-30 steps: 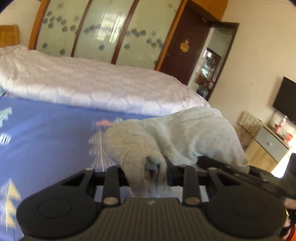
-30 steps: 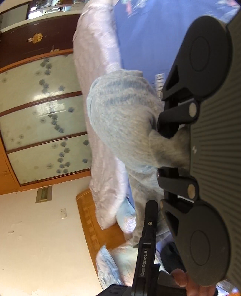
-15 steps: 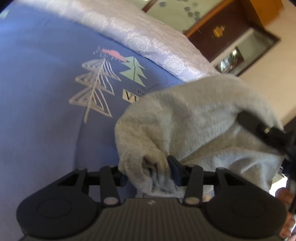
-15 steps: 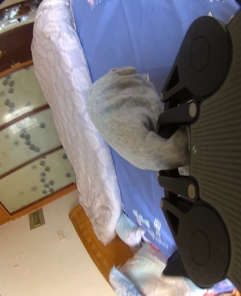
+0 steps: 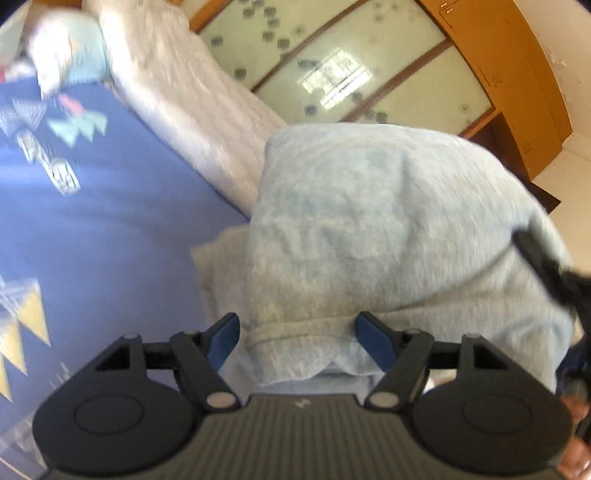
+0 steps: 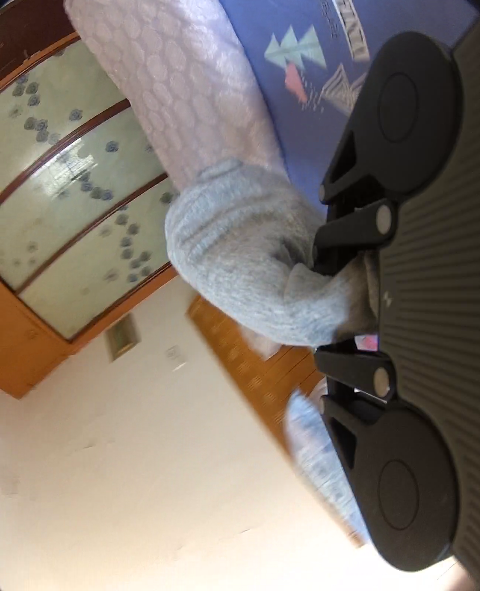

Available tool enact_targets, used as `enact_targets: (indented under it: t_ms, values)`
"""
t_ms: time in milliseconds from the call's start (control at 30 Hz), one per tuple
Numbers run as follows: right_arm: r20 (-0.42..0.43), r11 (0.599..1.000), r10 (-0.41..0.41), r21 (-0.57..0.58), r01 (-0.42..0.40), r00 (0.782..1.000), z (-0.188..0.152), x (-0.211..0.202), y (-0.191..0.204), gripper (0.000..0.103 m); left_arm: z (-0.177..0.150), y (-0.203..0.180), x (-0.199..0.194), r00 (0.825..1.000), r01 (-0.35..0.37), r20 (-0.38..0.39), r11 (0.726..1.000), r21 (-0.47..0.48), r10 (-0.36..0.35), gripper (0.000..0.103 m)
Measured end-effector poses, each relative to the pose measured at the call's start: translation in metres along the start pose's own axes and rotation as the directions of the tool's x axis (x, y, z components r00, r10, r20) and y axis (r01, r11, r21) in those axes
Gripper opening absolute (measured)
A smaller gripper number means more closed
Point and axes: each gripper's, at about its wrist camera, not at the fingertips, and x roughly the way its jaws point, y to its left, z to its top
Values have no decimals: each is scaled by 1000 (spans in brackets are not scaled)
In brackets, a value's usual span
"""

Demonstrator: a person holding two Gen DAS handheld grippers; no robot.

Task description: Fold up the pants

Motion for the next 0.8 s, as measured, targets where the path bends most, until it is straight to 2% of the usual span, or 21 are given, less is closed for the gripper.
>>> enact_targets:
  t_ms: [100,167,200,233,267,300,333,367,400,433,467,567,700,733,800]
  values:
    - [30,999,-29,47,27,999,-11,-5,-33,19,0,-4,23,999,-43,-31,998,48,44,72]
    - [20,994,-111,20,110,994,-24,-3,-63,19,-18,-1,62,990,-84,-103,992,89,93,73]
    - [1,987,-163,-9,163,987,-31,3,-76,19,-31,3,83,980,-111,-156,988,110,128,73]
    - [-36,973,-229,-40,228,973,-42,6,-98,20,-49,9,111,958,-156,-220,978,136,184,70]
    - [-95,953,-301,-61,296,949,-53,11,-120,24,-70,16,138,921,-219,-289,962,166,259,65]
    - [-171,922,-387,-70,381,906,-65,14,-143,25,-90,23,159,889,-253,-340,948,194,306,63]
    - [-248,878,-475,-72,473,844,-77,15,-166,26,-103,24,165,885,-257,-340,943,212,317,70]
    - [-293,843,-529,-71,534,796,-86,12,-184,27,-112,13,162,904,-256,-272,927,274,330,72]
    - [-307,832,-541,-59,552,783,-93,3,-196,27,-115,4,160,906,-252,-255,915,314,337,71]
    - [-297,846,-515,-28,532,804,-96,-9,-201,30,-117,-2,158,908,-242,-253,911,333,334,71]
    - [-281,859,-491,1,512,824,-95,-19,-201,40,-114,-4,157,911,-228,-260,916,329,320,71]
    - [-182,856,-509,-1,518,841,-85,-42,-179,56,-102,-8,145,911,-256,-241,916,307,336,71]
    - [-94,860,-508,-12,510,856,-79,-78,-145,57,-95,-21,96,924,-269,-183,911,313,336,72]
    - [-88,860,-510,-19,510,856,-82,-83,-137,57,-97,-29,86,922,-281,-167,901,330,349,72]
    - [-92,842,-540,-52,538,837,-91,-95,-115,57,-104,-42,66,910,-321,-132,867,381,394,72]
